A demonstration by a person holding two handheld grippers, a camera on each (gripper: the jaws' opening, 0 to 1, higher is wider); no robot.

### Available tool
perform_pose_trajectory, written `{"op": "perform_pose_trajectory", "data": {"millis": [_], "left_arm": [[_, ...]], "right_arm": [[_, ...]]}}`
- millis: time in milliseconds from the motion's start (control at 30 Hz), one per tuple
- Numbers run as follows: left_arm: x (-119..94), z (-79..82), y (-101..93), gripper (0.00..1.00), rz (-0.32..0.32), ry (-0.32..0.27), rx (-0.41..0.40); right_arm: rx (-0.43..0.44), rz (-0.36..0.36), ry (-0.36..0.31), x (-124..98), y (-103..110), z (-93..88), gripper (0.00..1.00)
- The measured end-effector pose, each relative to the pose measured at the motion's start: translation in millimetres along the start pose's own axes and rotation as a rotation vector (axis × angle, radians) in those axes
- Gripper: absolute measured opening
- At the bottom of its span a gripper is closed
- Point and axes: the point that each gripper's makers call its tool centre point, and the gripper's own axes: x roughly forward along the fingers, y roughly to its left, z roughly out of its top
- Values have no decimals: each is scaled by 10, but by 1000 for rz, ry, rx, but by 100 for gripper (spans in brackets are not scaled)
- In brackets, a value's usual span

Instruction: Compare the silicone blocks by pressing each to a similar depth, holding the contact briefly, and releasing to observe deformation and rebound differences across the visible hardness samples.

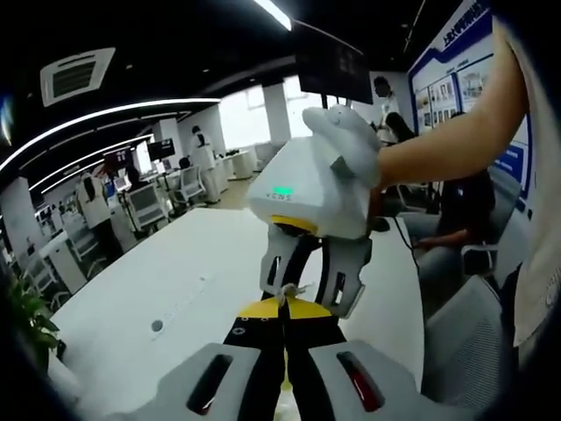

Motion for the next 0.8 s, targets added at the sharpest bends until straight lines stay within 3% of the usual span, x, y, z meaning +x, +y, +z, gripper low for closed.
{"op": "perform_pose_trajectory", "data": {"millis": [233, 300, 433, 633, 800], "left_arm": [[-36, -1, 33, 0, 9, -7, -24], [-41, -6, 41, 0, 8, -7, -33], [-41, -27, 48, 0, 12, -2, -30], [-35, -59, 57, 0, 11, 2, -44], [-31, -77, 53, 0, 10, 5, -48]], "right_arm": [[41, 22, -41, -19, 15, 38, 23], [-23, 22, -62, -39, 11, 63, 25], [-17, 15, -78, -117, 22, 86, 28], [-15, -39, -129, -252, -34, 132, 48], [0, -90, -171, -398, -81, 173, 49]]}}
